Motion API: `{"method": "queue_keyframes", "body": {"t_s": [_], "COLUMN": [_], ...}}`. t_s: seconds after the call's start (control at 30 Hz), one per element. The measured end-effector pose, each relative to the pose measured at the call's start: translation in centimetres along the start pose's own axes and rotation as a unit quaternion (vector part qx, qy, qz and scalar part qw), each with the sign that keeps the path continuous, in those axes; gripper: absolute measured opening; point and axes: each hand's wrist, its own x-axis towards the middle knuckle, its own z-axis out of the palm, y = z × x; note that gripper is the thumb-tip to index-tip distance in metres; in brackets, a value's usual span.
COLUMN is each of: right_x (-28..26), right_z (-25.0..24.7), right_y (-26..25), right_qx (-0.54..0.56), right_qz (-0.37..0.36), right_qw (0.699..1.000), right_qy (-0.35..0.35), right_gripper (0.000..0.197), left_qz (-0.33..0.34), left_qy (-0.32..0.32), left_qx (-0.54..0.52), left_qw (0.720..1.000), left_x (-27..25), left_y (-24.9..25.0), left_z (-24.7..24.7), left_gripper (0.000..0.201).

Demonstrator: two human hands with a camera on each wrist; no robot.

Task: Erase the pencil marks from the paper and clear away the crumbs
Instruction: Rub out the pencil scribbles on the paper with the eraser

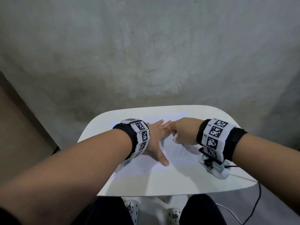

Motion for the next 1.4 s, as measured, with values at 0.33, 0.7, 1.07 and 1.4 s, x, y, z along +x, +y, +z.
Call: {"method": "queue_keyframes", "body": {"t_s": [0.33, 0.7, 1.07, 1.4], "right_x": [0.5, -0.5, -0.6, -1.3], "right_z": [0.1, 0.3, 0.2, 1.3], "right_y": [-1.1, -1.4, 1.5, 1.0], "right_qx": [0.019, 0.069, 0.009, -0.051], "right_qz": [-0.019, -0.063, -0.003, -0.023], "right_qw": [0.999, 0.995, 1.000, 0.998], "right_qy": [-0.020, -0.030, 0.018, 0.032], "right_gripper": [0.011, 0.032, 0.007, 0.015], "left_qz": [-0.025, -0.008, 0.008, 0.001], "left_qy": [0.006, -0.010, -0.018, -0.016], "left_qx": [-0.035, 0.015, 0.052, 0.055], "left_qw": [0.999, 1.000, 0.998, 0.998], "left_x": [0.2, 0.8, 1.0, 1.3], "left_y": [-0.5, -0.6, -1.0, -1.0], "left_z": [0.5, 0.6, 0.7, 1.0], "left_gripper": [0.138, 0.138, 0.137, 0.138]}}
